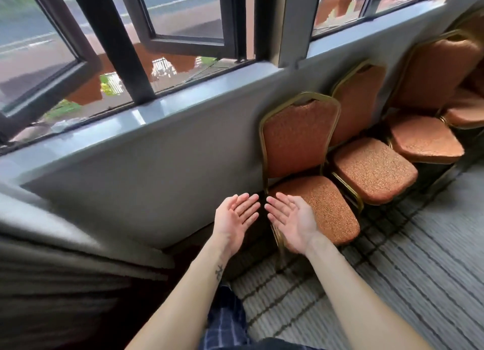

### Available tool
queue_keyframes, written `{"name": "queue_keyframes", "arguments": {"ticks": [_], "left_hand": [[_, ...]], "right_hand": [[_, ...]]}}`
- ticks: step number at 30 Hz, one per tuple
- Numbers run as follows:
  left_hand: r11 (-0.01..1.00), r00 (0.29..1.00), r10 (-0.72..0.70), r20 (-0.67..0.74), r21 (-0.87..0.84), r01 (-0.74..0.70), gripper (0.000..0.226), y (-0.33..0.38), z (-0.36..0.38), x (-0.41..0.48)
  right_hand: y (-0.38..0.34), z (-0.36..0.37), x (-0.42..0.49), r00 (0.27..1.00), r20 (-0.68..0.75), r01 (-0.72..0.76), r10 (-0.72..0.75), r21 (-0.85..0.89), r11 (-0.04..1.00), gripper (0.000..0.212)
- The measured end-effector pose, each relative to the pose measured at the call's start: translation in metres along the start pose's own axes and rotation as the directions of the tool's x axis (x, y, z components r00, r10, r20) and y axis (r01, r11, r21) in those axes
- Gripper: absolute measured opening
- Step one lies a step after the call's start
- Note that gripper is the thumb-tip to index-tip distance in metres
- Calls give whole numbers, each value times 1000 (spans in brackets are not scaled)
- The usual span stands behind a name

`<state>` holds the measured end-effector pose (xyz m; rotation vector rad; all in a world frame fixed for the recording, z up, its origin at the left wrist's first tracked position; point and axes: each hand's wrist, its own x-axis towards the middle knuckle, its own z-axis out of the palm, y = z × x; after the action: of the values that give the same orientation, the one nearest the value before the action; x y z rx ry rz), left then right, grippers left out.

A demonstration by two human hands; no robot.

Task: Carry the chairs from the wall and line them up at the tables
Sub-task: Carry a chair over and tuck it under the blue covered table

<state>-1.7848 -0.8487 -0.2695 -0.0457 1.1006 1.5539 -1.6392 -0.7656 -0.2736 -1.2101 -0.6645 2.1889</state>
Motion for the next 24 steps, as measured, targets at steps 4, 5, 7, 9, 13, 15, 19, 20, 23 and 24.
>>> {"name": "queue_keyframes", "arguments": {"ticks": [4, 5, 7, 9, 13, 15, 19, 20, 23, 24], "left_hand": [[992, 997, -56, 51, 118, 50, 42, 59, 5, 63], [989, 996, -60, 65, 138, 50, 43, 76, 6, 79], [980, 992, -72, 104, 190, 52, 43, 103, 16, 110], [969, 986, -104, 130, 238, 70, 42, 123, 30, 139], [955, 973, -135, 186, 285, 78, 40, 147, 63, 194], [946, 968, -152, 197, 313, 85, 38, 154, 82, 221], [941, 969, -143, 200, 332, 70, 38, 165, 113, 263], [937, 971, -129, 202, 345, 53, 39, 166, 122, 276], [926, 982, -82, 168, 377, 13, 39, 168, 148, 314], [915, 986, -50, 158, 403, -18, 38, 166, 156, 325]], "right_hand": [[-28, 51, 51, 997, -42, 63, -64, -11, 998, 41], [-35, 65, 63, 996, -53, 78, -78, -10, 997, 41], [-50, 83, 87, 990, -83, 110, -111, -18, 994, 42], [-65, 97, 105, 984, -119, 131, -130, -2, 991, 43], [-96, 110, 142, 969, -177, 180, -171, 41, 983, 40], [-116, 109, 165, 964, -199, 191, -177, 51, 980, 40], [-147, 103, 210, 959, -202, 210, -198, 41, 977, 43], [-156, 101, 225, 958, -202, 213, -202, 34, 976, 43], [-185, 95, 272, 960, -208, 204, -189, 55, 977, 44], [-194, 94, 285, 959, -213, 204, -187, 61, 977, 44]]}}
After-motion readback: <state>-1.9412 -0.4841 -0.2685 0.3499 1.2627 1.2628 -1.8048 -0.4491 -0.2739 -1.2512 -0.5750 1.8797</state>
